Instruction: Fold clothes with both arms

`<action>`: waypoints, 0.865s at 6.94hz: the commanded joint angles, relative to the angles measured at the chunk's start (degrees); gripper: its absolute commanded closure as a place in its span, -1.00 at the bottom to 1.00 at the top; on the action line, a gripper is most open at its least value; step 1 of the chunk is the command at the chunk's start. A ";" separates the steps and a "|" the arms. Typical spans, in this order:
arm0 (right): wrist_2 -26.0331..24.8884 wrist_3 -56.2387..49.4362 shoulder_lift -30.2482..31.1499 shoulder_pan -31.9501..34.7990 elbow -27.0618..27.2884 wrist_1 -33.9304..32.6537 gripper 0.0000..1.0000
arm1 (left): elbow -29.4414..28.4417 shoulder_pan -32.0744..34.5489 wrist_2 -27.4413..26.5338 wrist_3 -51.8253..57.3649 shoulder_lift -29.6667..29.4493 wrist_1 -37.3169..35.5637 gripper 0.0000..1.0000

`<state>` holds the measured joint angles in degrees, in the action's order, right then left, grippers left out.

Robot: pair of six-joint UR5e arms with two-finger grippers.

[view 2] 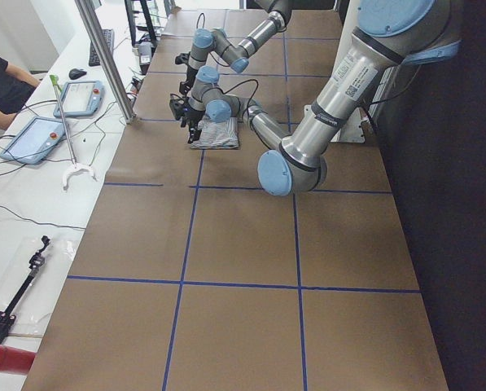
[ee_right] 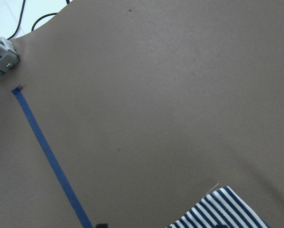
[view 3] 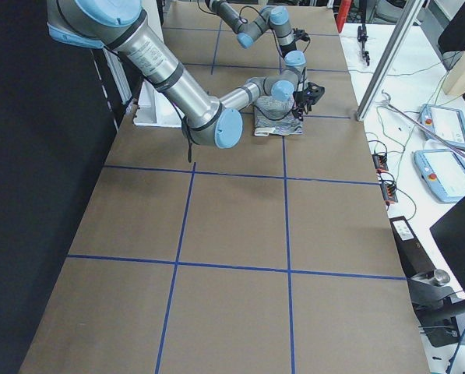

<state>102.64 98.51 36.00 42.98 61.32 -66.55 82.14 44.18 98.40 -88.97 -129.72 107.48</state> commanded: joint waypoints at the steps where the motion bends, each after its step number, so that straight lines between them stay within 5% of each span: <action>1: 2.90 -7.41 -0.06 0.79 0.02 -1.02 -1.00 | 0.03 0.11 2.66 0.29 -0.01 1.49 -1.00; 4: 3.09 -23.91 -0.32 1.75 7.81 -18.01 -1.00 | 5.10 2.56 7.30 7.97 2.69 0.80 -1.00; 6: 13.13 -37.09 5.34 10.84 16.06 -23.69 -1.00 | 11.62 10.61 12.75 20.95 9.90 0.45 -1.00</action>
<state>109.44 70.27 37.37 48.20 71.92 -86.34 90.45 49.78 107.67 -76.39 -123.53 108.11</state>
